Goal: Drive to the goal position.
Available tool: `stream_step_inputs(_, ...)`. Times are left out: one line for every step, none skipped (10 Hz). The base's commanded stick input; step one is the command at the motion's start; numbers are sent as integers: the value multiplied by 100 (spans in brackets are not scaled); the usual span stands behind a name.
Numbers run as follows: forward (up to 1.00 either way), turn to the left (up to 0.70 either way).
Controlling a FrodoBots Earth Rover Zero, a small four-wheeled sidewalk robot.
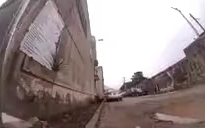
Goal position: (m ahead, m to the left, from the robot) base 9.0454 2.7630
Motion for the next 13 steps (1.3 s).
stream_step_inputs(84,-33)
stream_step_inputs(84,-33)
stream_step_inputs(84,-33)
stream_step_inputs(84,-33)
stream_step_inputs(84,-33)
stream_step_inputs(84,-33)
stream_step_inputs(84,-33)
stream_step_inputs(84,-33)
stream_step_inputs(84,3)
stream_step_inputs(84,3)
stream_step_inputs(84,3)
stream_step_inputs(84,3)
stream_step_inputs(84,3)
